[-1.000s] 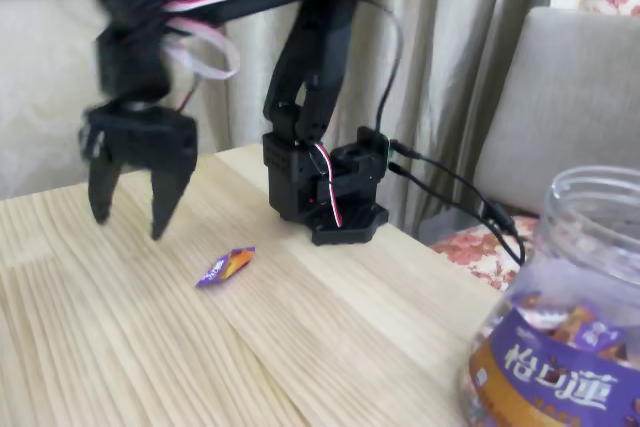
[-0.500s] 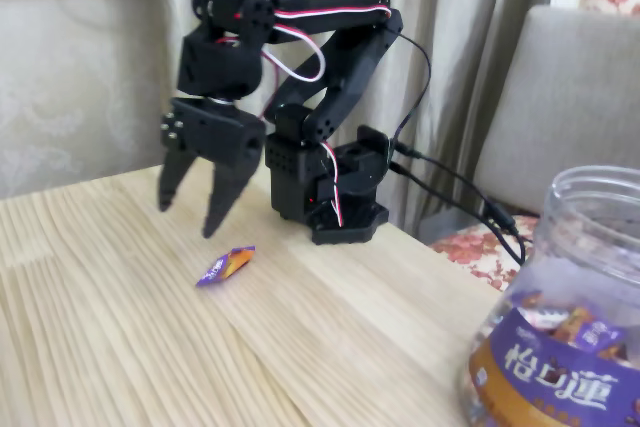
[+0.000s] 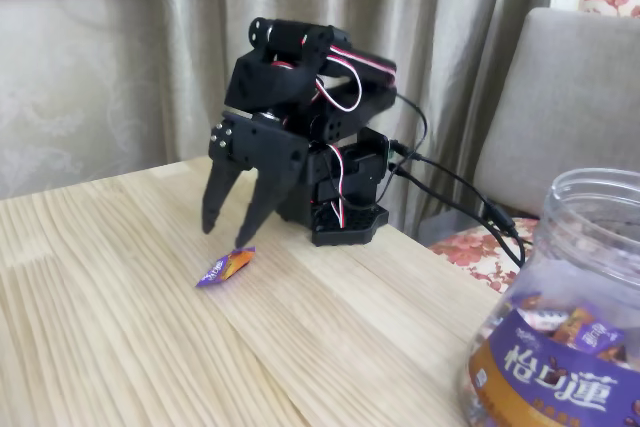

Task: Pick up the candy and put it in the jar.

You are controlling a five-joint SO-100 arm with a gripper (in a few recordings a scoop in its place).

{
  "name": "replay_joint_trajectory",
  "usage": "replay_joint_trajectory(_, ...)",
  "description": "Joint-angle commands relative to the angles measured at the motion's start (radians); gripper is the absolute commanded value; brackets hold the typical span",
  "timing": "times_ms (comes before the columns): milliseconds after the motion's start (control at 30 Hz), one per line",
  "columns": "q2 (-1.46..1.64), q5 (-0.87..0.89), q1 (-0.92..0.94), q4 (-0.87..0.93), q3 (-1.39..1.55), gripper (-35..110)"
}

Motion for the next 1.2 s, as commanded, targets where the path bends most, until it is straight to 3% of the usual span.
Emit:
replay_joint_trajectory(0, -0.187, -0.058, -0.005, -0.015, -0.109, 33)
replay_joint_trajectory(500, -0.667, -0.190, 0.029, -0.184, -0.225, 42)
replay_joint_trajectory(1167, -0.696, -0.135, 0.020, -0.267, -0.152, 50)
